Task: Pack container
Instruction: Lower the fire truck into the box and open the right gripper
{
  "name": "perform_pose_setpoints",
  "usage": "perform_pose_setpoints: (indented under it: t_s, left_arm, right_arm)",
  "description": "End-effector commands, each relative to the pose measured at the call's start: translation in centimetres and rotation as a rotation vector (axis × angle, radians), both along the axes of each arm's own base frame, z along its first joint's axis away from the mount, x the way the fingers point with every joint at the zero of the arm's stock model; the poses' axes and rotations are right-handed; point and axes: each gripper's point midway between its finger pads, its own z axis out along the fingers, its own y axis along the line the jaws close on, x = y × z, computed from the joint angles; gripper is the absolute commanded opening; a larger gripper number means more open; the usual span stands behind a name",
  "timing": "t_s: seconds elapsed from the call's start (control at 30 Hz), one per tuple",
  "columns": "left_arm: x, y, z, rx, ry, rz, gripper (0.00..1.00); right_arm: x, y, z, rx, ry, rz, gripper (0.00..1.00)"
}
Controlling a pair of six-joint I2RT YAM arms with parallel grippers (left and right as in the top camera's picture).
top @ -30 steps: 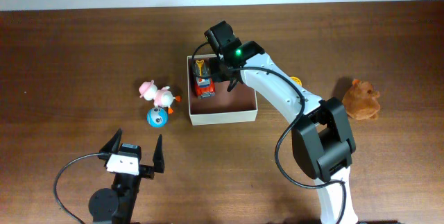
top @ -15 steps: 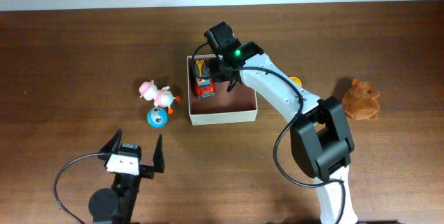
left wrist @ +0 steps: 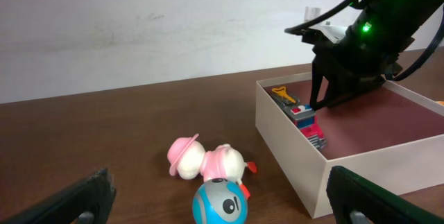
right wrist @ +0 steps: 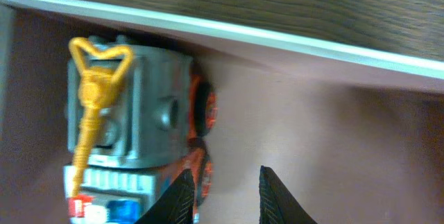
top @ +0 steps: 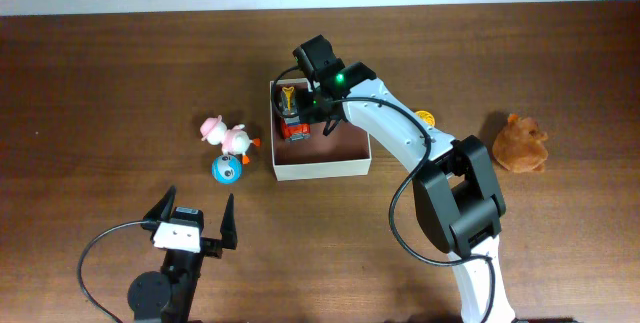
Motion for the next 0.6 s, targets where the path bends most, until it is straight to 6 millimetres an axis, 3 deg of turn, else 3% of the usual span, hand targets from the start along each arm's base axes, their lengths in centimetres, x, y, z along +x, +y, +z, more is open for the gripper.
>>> perform_pose_setpoints:
  t_s: [0.0, 0.3, 0.57]
  left_arm:
    - [0.0, 0.1, -0.1, 0.016, -0.005, 0.001, 0.99]
    - [0.0, 0.1, -0.1, 0.016, -0.005, 0.002, 0.99]
    - [0.0, 0.1, -0.2, 0.016, -0.004, 0.002, 1.0]
  right_arm:
    - [-0.9, 1.8, -0.3, 0.076, 0.038, 0.051, 0.26]
    - [-1.0, 2.7, 0.0, 0.129, 0.047, 0.073, 0.26]
    - [0.6, -0.4, -0.2, 0.031, 0.002, 0.022, 0.27]
